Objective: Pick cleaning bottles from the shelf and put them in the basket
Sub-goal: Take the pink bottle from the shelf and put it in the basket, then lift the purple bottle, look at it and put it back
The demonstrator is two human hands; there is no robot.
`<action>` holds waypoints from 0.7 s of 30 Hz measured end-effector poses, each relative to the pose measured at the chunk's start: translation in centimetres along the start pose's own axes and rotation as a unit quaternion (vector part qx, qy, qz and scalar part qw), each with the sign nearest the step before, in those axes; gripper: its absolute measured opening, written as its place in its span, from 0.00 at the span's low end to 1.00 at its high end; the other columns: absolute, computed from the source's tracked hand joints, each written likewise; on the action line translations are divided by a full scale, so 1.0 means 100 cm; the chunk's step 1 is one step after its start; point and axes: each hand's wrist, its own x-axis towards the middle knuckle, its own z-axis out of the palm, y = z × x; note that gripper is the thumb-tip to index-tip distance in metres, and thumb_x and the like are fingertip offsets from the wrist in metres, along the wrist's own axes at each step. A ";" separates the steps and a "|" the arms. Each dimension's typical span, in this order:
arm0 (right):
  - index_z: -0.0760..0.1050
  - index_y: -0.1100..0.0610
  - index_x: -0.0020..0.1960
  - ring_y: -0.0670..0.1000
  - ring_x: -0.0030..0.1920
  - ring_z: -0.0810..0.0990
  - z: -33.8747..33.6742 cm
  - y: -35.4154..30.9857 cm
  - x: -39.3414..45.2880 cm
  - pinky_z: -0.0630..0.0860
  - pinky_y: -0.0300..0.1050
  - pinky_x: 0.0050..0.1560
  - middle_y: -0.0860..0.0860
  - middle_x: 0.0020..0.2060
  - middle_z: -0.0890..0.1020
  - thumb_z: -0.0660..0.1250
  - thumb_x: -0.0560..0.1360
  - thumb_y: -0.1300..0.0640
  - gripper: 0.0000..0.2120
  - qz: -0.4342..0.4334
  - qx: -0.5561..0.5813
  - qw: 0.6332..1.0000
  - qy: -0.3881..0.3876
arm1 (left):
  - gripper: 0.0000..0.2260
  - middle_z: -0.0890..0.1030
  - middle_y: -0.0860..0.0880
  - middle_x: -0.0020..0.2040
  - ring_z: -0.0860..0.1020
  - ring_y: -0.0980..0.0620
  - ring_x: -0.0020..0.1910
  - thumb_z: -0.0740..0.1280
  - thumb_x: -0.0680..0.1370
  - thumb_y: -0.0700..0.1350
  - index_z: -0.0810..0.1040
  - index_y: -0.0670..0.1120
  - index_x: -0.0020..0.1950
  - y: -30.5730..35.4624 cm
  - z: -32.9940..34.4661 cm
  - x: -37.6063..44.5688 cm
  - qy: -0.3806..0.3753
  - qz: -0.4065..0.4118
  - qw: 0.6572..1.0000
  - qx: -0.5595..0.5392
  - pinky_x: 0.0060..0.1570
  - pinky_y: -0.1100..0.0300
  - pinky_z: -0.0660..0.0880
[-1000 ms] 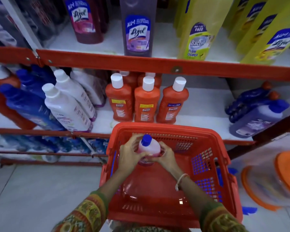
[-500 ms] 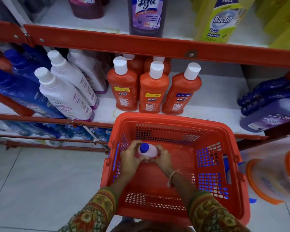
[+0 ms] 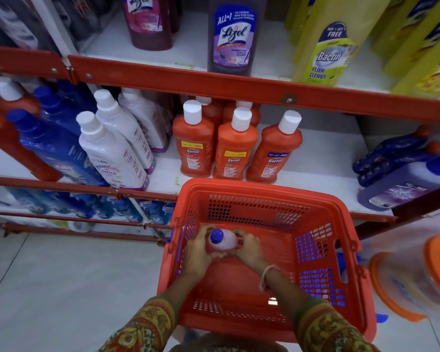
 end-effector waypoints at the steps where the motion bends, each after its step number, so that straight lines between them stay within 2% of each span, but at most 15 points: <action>1: 0.77 0.60 0.58 0.56 0.55 0.82 -0.003 -0.004 0.000 0.77 0.49 0.59 0.56 0.55 0.84 0.82 0.58 0.61 0.30 -0.005 -0.004 1.000 -0.006 | 0.35 0.83 0.45 0.56 0.80 0.47 0.56 0.80 0.58 0.34 0.72 0.44 0.63 0.003 -0.003 -0.001 -0.015 0.006 1.000 0.010 0.57 0.58 0.75; 2: 0.77 0.60 0.59 0.56 0.56 0.82 -0.008 -0.008 -0.001 0.77 0.50 0.59 0.56 0.56 0.84 0.82 0.58 0.62 0.31 -0.010 -0.009 1.000 -0.016 | 0.37 0.82 0.46 0.58 0.79 0.47 0.58 0.80 0.59 0.33 0.71 0.44 0.65 0.006 -0.008 -0.003 -0.028 0.015 0.999 0.017 0.58 0.61 0.73; 3: 0.77 0.60 0.60 0.56 0.56 0.81 -0.013 -0.014 -0.001 0.77 0.50 0.60 0.55 0.56 0.83 0.82 0.58 0.63 0.31 -0.015 -0.014 0.999 -0.029 | 0.39 0.80 0.46 0.60 0.78 0.47 0.60 0.79 0.59 0.32 0.69 0.44 0.66 0.010 -0.013 -0.004 -0.038 0.028 0.999 0.020 0.61 0.59 0.72; 6: 0.75 0.59 0.62 0.54 0.60 0.80 -0.040 -0.036 0.000 0.76 0.47 0.62 0.55 0.59 0.81 0.79 0.61 0.68 0.31 -0.045 -0.017 0.996 -0.073 | 0.38 0.76 0.48 0.65 0.74 0.50 0.65 0.78 0.61 0.31 0.67 0.46 0.68 0.027 -0.033 -0.006 -0.043 0.086 0.995 0.025 0.66 0.49 0.71; 9: 0.75 0.60 0.62 0.54 0.60 0.79 -0.080 -0.075 -0.003 0.76 0.46 0.63 0.57 0.59 0.81 0.78 0.65 0.68 0.28 -0.095 0.011 0.993 -0.071 | 0.33 0.76 0.55 0.64 0.73 0.59 0.64 0.76 0.67 0.35 0.68 0.56 0.66 0.054 -0.062 -0.004 -0.022 0.154 0.988 0.003 0.65 0.55 0.73; 11: 0.75 0.60 0.61 0.54 0.57 0.81 -0.110 -0.109 -0.007 0.78 0.45 0.59 0.56 0.57 0.82 0.77 0.67 0.66 0.25 -0.143 0.034 0.988 -0.036 | 0.27 0.77 0.56 0.63 0.74 0.60 0.63 0.74 0.71 0.39 0.70 0.55 0.65 0.077 -0.085 0.006 0.009 0.209 0.978 0.003 0.64 0.59 0.73; 13: 0.77 0.59 0.59 0.53 0.53 0.83 -0.136 -0.146 -0.011 0.80 0.42 0.54 0.56 0.54 0.83 0.76 0.68 0.66 0.21 -0.204 0.068 0.976 0.012 | 0.22 0.78 0.54 0.62 0.75 0.58 0.62 0.72 0.74 0.42 0.72 0.52 0.65 0.104 -0.109 0.020 0.061 0.267 0.961 0.034 0.64 0.59 0.71; 16: 0.79 0.58 0.55 0.50 0.49 0.85 -0.168 -0.197 -0.016 0.80 0.41 0.51 0.55 0.47 0.86 0.75 0.69 0.66 0.15 -0.285 0.110 0.946 0.106 | 0.19 0.79 0.52 0.61 0.75 0.56 0.62 0.70 0.75 0.42 0.72 0.50 0.65 0.148 -0.141 0.047 0.145 0.355 0.918 0.100 0.63 0.65 0.69; 19: 0.79 0.53 0.51 0.50 0.46 0.85 -0.191 -0.238 -0.016 0.80 0.40 0.48 0.53 0.45 0.87 0.74 0.70 0.66 0.13 -0.348 0.159 0.904 0.193 | 0.19 0.77 0.49 0.63 0.74 0.51 0.64 0.69 0.76 0.41 0.71 0.47 0.66 0.191 -0.165 0.074 0.218 0.420 0.867 0.154 0.65 0.56 0.70; 21: 0.78 0.50 0.51 0.47 0.45 0.84 -0.202 -0.259 -0.012 0.80 0.35 0.45 0.51 0.45 0.86 0.74 0.70 0.65 0.14 -0.376 0.189 0.875 0.242 | 0.20 0.75 0.45 0.66 0.71 0.47 0.67 0.69 0.76 0.42 0.70 0.44 0.67 0.211 -0.173 0.093 0.246 0.429 0.848 0.193 0.70 0.49 0.67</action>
